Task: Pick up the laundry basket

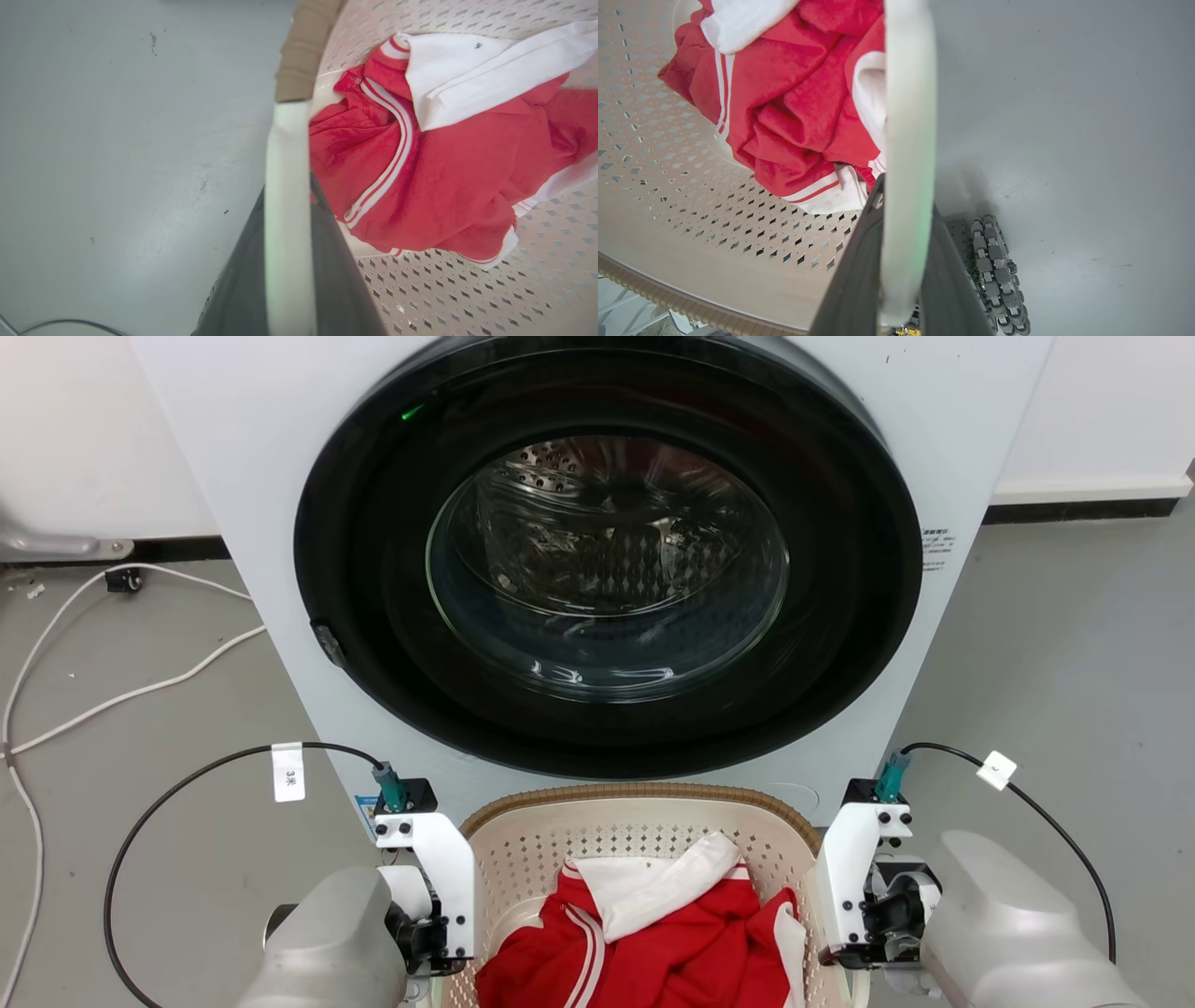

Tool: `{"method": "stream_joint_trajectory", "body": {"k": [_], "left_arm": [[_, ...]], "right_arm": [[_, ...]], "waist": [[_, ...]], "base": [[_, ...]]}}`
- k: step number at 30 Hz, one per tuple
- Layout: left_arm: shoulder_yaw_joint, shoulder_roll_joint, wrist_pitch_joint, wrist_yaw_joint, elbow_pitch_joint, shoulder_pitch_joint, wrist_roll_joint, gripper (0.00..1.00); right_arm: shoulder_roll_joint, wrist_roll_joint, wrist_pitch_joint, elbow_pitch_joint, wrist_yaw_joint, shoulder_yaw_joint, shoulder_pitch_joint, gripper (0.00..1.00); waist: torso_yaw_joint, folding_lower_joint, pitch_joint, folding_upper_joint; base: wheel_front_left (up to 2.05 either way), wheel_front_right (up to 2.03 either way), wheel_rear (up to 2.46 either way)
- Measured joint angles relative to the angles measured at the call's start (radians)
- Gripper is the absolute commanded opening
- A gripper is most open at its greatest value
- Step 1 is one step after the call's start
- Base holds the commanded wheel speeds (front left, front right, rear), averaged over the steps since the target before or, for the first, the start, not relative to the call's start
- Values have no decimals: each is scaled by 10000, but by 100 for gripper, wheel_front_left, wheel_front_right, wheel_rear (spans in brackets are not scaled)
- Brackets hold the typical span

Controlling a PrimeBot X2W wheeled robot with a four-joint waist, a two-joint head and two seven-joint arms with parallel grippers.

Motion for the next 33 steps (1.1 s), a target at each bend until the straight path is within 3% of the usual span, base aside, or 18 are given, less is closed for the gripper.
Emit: {"method": "stream_joint_trajectory", "body": {"k": [33], "left_arm": [[-253, -38, 311, 48, 4, 171, -299, 0]], "right_arm": [[-17, 213, 40, 25, -15, 228, 161, 0]], "waist": [[35, 1, -251, 0]], "base": [[0, 0, 0]]}}
